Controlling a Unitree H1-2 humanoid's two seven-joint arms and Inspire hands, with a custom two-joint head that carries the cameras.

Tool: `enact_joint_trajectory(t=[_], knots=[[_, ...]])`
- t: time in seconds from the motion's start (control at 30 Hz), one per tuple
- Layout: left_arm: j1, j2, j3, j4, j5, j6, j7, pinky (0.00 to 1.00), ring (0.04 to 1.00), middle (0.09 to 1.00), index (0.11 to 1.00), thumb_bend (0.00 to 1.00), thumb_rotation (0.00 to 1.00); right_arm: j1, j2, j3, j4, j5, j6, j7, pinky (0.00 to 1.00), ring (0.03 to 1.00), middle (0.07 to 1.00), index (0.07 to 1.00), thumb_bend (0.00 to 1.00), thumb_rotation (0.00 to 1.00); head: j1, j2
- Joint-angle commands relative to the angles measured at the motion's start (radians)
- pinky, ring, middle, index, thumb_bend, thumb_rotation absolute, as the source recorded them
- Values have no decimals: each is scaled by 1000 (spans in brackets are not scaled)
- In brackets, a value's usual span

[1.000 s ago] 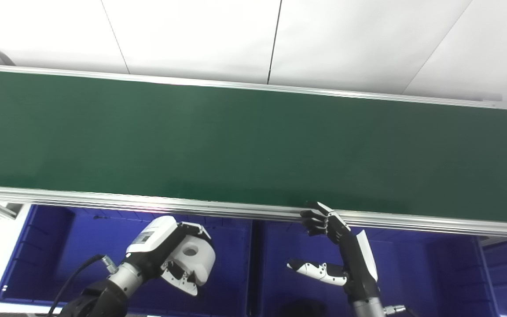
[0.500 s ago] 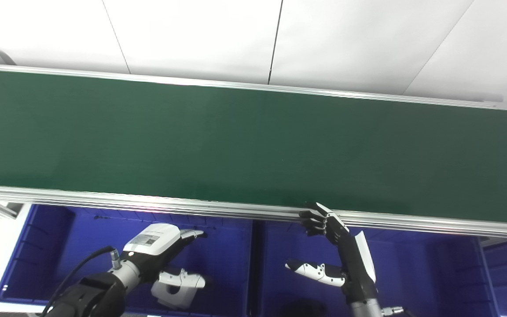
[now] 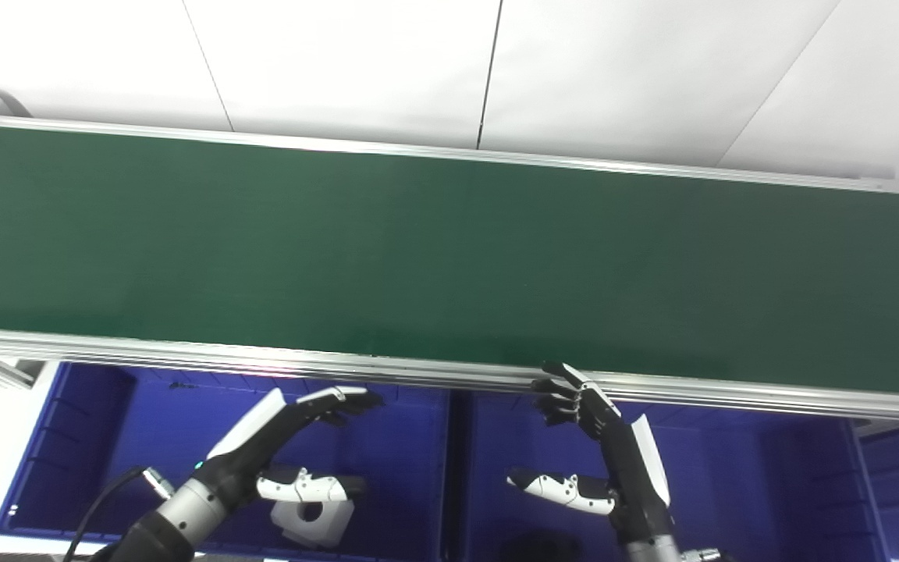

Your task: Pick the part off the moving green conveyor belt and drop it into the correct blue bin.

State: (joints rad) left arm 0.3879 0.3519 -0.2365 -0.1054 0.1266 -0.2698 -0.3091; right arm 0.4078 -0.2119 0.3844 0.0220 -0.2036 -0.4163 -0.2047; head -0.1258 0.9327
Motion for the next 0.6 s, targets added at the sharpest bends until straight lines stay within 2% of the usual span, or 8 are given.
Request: enact_joint_trajectory(t=[0.0,0.07,0.2,0.3,0.57], knots=[[5,-11,9,-2,-106,-44,-17,776,835,838,822,834,420,14,-6,-6,-37,2,-53,9,602,690,747,823,839,294,0,-2],[5,-24,13,8,-181,-48,-31,777,844,848,827,834,348,16,-10,-7,-38,-4,-53,10,603,691,750,821,842,298,-4,-5],[-1,-52,18,29,-275,-65,-56,799,852,864,836,838,301,22,-17,-13,-36,7,-53,30,612,701,755,824,851,299,-6,-15],[-6,-70,17,45,-330,-53,-81,804,855,869,842,836,272,25,-21,-21,-30,5,-53,49,618,708,761,832,859,317,-1,-27],[-28,-97,20,96,-388,-22,-118,811,858,875,853,856,214,34,-10,-53,-23,-10,-52,96,614,710,768,842,872,344,-2,-50]])
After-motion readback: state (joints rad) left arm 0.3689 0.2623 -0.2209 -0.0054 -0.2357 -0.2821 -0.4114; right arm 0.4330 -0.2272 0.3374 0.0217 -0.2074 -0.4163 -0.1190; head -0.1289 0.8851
